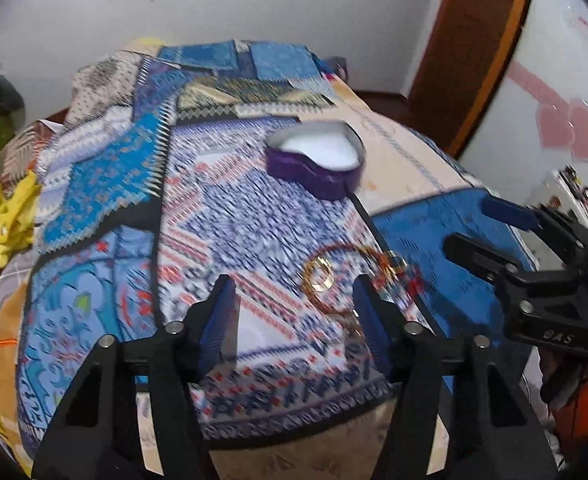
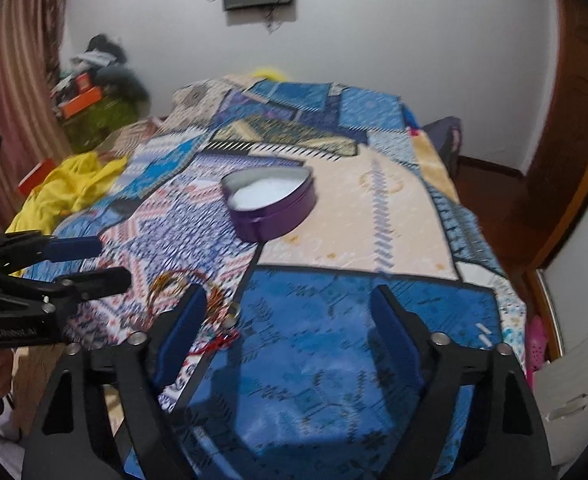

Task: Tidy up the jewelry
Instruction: 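Move both tools down toward the jewelry pile beside the purple tin, then grasp a silver ring with the left tool while the right tool grasps another ring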

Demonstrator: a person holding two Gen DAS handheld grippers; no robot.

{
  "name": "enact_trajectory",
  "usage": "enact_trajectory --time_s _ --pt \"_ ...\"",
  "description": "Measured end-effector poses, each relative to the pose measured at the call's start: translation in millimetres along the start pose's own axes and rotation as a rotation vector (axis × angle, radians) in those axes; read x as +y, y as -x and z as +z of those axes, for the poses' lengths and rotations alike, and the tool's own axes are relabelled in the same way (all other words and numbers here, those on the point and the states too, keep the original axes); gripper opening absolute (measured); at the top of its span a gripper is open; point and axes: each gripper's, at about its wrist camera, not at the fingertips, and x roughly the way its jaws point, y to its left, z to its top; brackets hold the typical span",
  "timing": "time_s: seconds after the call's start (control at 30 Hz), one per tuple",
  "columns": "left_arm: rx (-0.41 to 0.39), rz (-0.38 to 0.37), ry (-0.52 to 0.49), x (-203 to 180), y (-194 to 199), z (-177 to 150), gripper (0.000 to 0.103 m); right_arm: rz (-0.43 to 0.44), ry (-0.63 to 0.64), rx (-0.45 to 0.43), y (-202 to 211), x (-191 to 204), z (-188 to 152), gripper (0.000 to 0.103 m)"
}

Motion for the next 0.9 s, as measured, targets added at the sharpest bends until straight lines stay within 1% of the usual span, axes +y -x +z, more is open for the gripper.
enact_trajectory --time_s 0.03,0.1,0.17,0.27,0.33,0.5,0.63,0.77,0.9 --pt "0.008 -0.006 -0.005 -1 -1 -2 0.055 0.005 0.008 0.003 0 2 -1 0.070" --pt "0.026 -0.022 -0.019 -6 -2 -8 0.052 0.018 0.019 0.010 3 5 -6 0.068" --pt "0.043 -0.044 -0.026 -10 -4 -13 0.045 0.030 0.023 0.016 4 7 -7 0.064" --pt "0.067 -0.068 -0.026 -14 -10 -15 0.036 0.028 0.030 0.021 4 11 -9 0.061" --pt "0.071 -0.073 -0.022 -14 -13 -16 0.033 0.024 0.031 0.027 4 11 -11 0.061" --pt "0.073 -0.082 -0.011 -14 -20 -15 0.031 0.032 0.018 0.046 5 11 -17 0.061" --pt "0.065 -0.059 -0.035 -19 -24 -14 0.030 0.043 0.016 0.053 4 13 -18 0.061" --pt "0.047 -0.020 -0.072 -24 -25 -15 0.030 0.052 0.023 0.052 5 18 -17 0.060" --pt "0.033 -0.002 -0.069 -19 -22 -16 0.029 0.060 0.027 0.054 6 21 -17 0.060"
